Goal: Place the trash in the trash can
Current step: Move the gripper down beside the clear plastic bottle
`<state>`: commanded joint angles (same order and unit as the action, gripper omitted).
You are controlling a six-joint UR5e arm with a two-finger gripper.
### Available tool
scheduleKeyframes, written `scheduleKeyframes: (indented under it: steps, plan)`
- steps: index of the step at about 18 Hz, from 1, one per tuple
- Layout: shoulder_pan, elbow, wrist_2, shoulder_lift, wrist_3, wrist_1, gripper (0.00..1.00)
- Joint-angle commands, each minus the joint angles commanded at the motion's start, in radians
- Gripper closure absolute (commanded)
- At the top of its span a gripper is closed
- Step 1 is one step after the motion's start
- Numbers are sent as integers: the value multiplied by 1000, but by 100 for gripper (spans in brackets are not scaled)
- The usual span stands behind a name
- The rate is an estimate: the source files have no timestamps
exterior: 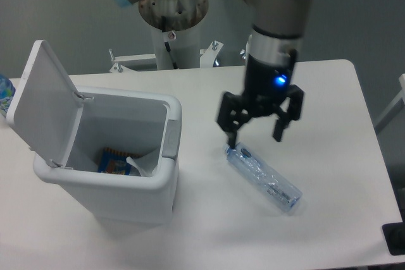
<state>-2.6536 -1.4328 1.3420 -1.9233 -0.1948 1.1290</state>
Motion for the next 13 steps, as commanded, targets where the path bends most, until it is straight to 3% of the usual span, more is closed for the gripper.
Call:
scheduleKeyframes:
  steps: [5, 8, 13]
  plan:
    - [-23, 34, 49, -68, 0, 23, 0]
    - [-3, 35, 167, -126, 24, 38, 0]
    - [41, 80, 226, -196, 103, 40, 0]
